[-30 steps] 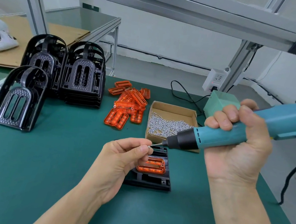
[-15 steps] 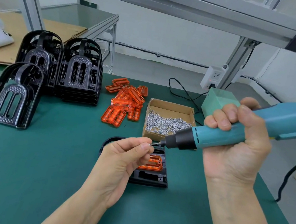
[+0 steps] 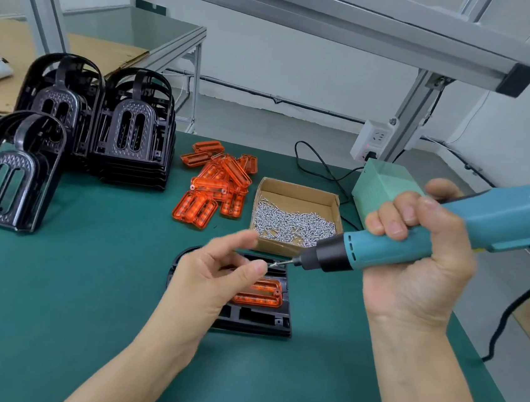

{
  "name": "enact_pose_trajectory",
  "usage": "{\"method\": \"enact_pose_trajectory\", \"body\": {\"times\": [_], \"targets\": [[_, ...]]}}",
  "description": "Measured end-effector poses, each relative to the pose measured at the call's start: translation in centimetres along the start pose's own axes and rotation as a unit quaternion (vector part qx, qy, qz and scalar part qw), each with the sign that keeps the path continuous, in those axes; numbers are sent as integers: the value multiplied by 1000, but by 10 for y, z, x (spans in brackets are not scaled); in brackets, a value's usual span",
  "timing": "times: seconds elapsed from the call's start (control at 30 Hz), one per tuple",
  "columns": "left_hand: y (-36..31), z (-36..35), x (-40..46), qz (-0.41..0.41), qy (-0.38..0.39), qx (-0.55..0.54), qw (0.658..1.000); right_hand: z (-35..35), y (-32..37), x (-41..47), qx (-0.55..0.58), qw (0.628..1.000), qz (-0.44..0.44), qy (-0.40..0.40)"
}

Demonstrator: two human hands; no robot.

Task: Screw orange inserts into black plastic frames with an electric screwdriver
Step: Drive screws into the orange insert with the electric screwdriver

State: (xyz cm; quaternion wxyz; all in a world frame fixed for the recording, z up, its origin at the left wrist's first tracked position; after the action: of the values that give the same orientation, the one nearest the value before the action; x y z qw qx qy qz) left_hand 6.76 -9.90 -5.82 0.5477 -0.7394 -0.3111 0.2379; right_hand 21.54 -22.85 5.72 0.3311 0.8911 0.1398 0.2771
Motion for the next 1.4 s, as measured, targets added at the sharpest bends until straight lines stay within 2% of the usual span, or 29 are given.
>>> {"method": "enact_pose_trajectory", "body": {"times": [0.03,0.07,0.1,0.17,0.23,0.3,0.47,0.57,0.63,0.77,1.0,1.4], "targets": [[-3,9,2,-24,-12,91,995,2,0,3,-7,1000,-3,2],[-11,15,1,-61,-18,205,977,5,-1,6,-18,1000,-6,3],[-18,13,-1,-106,-3,312,944,7,-4,9,-31,999,-11,3],[-13,-6,-6,-163,87,485,855,12,-12,13,-59,998,-24,5],[9,-23,-11,-167,163,609,758,16,-23,14,-85,995,-43,8],[27,-30,-13,-166,201,667,698,19,-33,15,-108,992,-58,16],[21,-39,-18,-214,222,675,670,18,-50,16,-153,984,-72,55],[23,-38,-15,-179,226,688,666,16,-56,17,-176,979,-76,70],[27,-33,-11,-180,202,675,686,15,-58,18,-187,976,-78,77],[33,-31,-10,-194,198,660,698,10,-62,19,-192,973,-88,91],[32,-31,-8,-199,193,654,704,1,-65,19,-215,965,-98,115],[24,-35,-11,-217,186,646,708,-33,-83,13,-245,932,-113,242]]}}
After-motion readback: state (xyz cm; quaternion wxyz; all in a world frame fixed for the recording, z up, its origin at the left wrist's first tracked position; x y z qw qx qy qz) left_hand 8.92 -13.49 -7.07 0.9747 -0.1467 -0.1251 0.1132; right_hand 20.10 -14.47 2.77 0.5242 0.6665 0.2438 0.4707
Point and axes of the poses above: each hand's wrist, its own x-axis towards the middle knuckle, its own z-axis out of the back of the hand, y = z × x, the point moved 9 cm from there along x, towards the middle knuckle, and after that the axes turned 3 degrees about -x, right-handed, at the moved point
